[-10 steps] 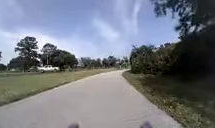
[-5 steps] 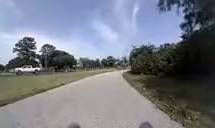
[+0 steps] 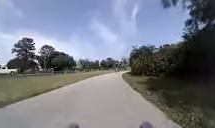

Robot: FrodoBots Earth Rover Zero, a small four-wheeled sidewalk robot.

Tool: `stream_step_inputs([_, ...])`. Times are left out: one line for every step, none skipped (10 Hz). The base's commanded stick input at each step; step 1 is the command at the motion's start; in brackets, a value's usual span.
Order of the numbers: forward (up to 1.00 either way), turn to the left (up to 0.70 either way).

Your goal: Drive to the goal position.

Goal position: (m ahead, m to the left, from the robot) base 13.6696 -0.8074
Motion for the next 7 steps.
stream_step_inputs([0.7,0.0])
stream_step_inputs([0.7,0.0])
stream_step_inputs([0.7,0.0])
stream_step_inputs([0.7,0.0])
stream_step_inputs([0.7,0.0])
stream_step_inputs([0.7,0.0])
stream_step_inputs([0.7,0.0])
